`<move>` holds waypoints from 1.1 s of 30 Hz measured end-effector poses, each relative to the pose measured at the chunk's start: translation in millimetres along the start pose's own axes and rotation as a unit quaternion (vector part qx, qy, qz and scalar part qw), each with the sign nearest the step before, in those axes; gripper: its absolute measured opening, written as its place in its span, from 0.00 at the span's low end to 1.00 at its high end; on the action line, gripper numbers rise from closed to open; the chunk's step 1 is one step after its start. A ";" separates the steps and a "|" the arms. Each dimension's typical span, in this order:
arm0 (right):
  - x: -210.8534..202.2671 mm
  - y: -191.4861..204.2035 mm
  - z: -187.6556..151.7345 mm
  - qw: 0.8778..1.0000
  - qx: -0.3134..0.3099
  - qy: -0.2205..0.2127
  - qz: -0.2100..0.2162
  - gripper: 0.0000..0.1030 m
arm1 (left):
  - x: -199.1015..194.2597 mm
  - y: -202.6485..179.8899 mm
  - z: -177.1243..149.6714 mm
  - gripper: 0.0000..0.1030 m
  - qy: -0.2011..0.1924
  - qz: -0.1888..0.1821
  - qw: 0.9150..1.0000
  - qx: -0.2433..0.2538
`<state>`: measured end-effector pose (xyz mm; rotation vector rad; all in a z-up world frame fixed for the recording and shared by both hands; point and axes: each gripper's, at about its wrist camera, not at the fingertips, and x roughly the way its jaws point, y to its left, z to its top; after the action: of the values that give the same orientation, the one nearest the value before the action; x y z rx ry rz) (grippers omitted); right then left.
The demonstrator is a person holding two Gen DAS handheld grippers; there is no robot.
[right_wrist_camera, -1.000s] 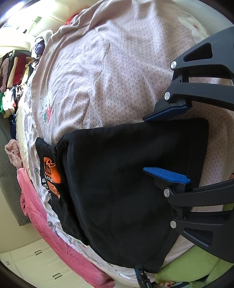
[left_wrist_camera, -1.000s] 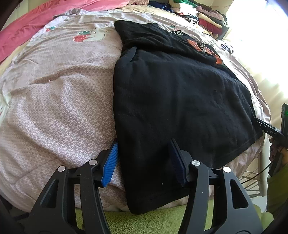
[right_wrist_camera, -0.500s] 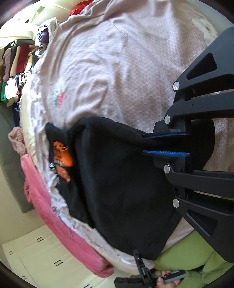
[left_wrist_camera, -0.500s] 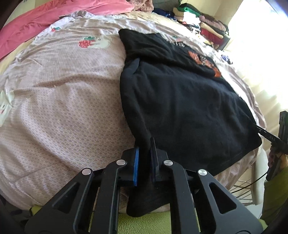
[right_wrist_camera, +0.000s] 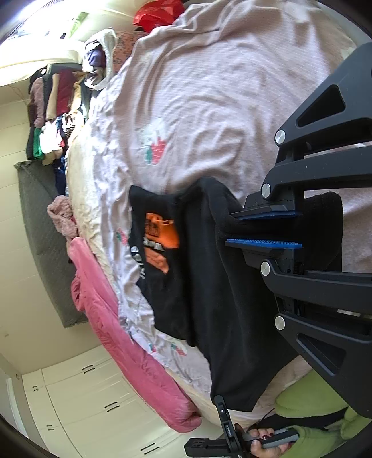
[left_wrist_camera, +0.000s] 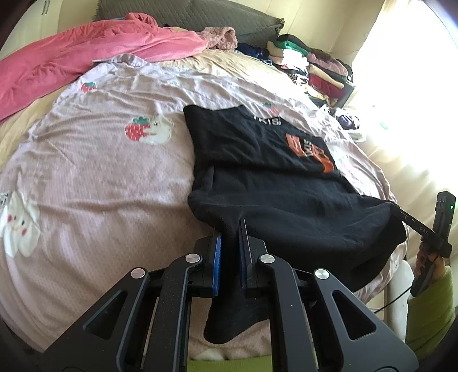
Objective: Fold small clothes
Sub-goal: 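Lift the hem with both grippers and fold it toward the collar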
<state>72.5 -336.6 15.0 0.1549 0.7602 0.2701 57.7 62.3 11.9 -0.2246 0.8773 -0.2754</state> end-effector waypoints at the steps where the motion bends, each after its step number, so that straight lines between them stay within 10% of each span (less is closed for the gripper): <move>1: -0.2 0.1 2.3 1.000 -0.001 -0.003 0.001 0.11 | -0.3 0.2 3.1 0.04 -0.002 0.000 1.000 0.000; 33: 71.9 -16.0 94.7 0.999 -0.017 -0.041 -0.018 0.11 | 56.1 2.3 90.2 0.04 -0.022 0.055 0.998 0.022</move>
<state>191.2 -334.4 31.8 0.1197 0.6758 0.2416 162.6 53.3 26.5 -0.1397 0.8355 -0.1861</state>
